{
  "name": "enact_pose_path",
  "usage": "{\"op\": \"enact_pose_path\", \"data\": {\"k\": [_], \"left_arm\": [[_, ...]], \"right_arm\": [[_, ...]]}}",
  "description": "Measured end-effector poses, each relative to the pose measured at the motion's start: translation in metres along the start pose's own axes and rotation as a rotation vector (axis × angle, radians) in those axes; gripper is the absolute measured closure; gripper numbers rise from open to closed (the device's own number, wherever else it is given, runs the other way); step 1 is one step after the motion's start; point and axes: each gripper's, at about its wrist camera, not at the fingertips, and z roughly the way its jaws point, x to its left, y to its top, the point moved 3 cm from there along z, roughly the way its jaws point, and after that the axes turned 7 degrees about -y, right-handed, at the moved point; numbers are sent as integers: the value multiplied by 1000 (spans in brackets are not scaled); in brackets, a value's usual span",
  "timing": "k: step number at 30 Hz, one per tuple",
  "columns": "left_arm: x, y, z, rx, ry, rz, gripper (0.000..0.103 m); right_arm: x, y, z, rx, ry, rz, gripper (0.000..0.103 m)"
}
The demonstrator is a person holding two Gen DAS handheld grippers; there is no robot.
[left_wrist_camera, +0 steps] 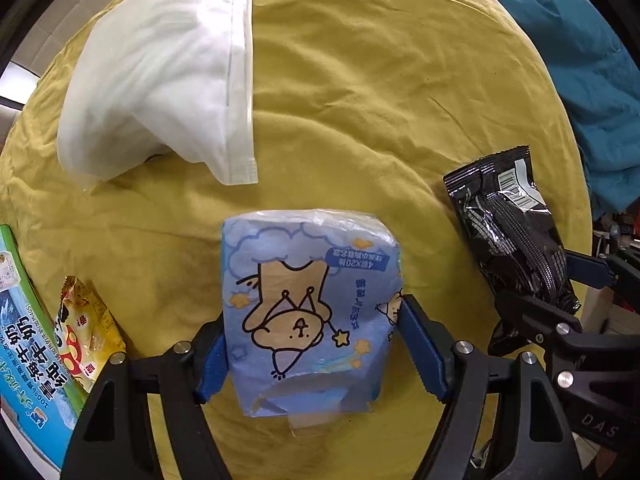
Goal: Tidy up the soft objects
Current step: 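Lift the blue packet with the left gripper while the right lifts the black packet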
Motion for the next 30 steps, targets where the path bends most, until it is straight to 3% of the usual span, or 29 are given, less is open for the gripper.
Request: {"op": "enact_pose_path", "data": {"k": [6, 8, 13, 26, 30], "left_arm": [[-23, 10, 34, 31, 37, 36, 29], [-25, 10, 34, 23, 34, 29, 35], [-22, 3, 26, -16, 23, 16, 49], [-10, -11, -3, -71, -68, -53, 50], [-1, -23, -32, -121, -99, -74, 50]], "right_arm": [[4, -3, 0, 2, -9, -3, 40], [5, -5, 0, -1, -11, -2, 40], [6, -8, -3, -12, -11, 2, 43], [15, -15, -26, -58, 17, -5, 49], [24, -19, -46, -93, 47, -9, 49]]}}
